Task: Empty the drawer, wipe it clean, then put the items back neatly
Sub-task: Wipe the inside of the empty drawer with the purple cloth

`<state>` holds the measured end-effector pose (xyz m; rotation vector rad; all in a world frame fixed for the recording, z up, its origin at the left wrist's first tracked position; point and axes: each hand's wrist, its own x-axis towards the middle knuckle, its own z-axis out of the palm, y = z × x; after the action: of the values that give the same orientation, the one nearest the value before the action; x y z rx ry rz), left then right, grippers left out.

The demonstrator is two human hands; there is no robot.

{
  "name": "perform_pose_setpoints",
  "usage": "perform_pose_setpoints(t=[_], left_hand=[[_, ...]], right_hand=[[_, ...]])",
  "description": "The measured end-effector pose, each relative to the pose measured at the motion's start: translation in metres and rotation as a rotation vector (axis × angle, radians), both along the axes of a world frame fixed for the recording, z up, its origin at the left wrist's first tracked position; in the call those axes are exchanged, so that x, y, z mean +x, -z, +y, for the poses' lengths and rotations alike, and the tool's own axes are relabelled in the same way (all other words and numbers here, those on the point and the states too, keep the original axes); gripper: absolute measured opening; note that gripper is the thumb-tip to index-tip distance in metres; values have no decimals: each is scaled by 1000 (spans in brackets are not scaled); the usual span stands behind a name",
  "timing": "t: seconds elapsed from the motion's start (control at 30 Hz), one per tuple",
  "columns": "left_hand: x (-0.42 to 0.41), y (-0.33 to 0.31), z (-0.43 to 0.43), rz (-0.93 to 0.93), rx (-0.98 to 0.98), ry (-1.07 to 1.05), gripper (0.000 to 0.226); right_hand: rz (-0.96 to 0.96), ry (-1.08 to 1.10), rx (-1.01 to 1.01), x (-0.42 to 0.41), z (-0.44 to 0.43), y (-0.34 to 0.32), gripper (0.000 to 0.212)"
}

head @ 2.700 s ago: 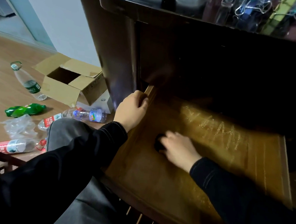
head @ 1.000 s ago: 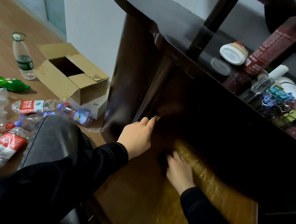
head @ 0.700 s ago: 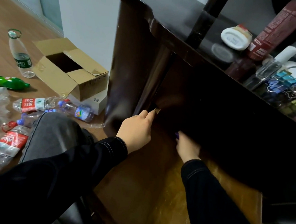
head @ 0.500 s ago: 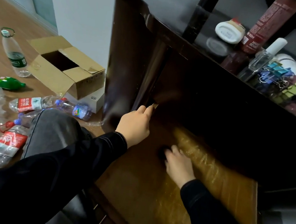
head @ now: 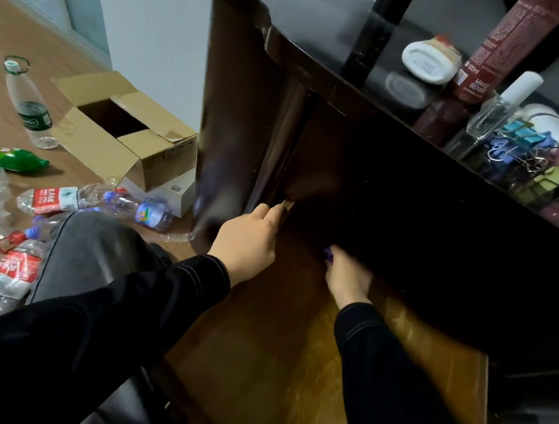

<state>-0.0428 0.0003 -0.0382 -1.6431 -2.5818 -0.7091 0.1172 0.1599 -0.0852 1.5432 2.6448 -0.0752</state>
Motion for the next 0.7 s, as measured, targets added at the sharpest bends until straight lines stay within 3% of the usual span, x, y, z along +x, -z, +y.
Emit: perform_pose_setpoints(t=[0.1, 0.23, 0.37, 0.5, 0.57, 0.7], left_hand=[[1, -1, 0, 5, -13, 5, 60], [0, -2, -1, 4, -19, 0, 60], [0, -1, -2, -5, -28, 2, 59], [-1, -3, 0, -14, -26, 5, 59], [0, -3, -1, -19, -22, 0, 59], [0, -3, 0, -22, -24, 5, 60]], right_hand=[[-76, -242, 77, 21, -42, 4, 46], [-86, -470, 36, 44, -71, 14, 39], [-30, -316, 77, 34, -26, 14, 43], [43, -42, -101, 11, 15, 8, 47], [24, -60, -80, 10, 12, 5, 49], [-103, -340, 11, 34, -43, 7, 45]])
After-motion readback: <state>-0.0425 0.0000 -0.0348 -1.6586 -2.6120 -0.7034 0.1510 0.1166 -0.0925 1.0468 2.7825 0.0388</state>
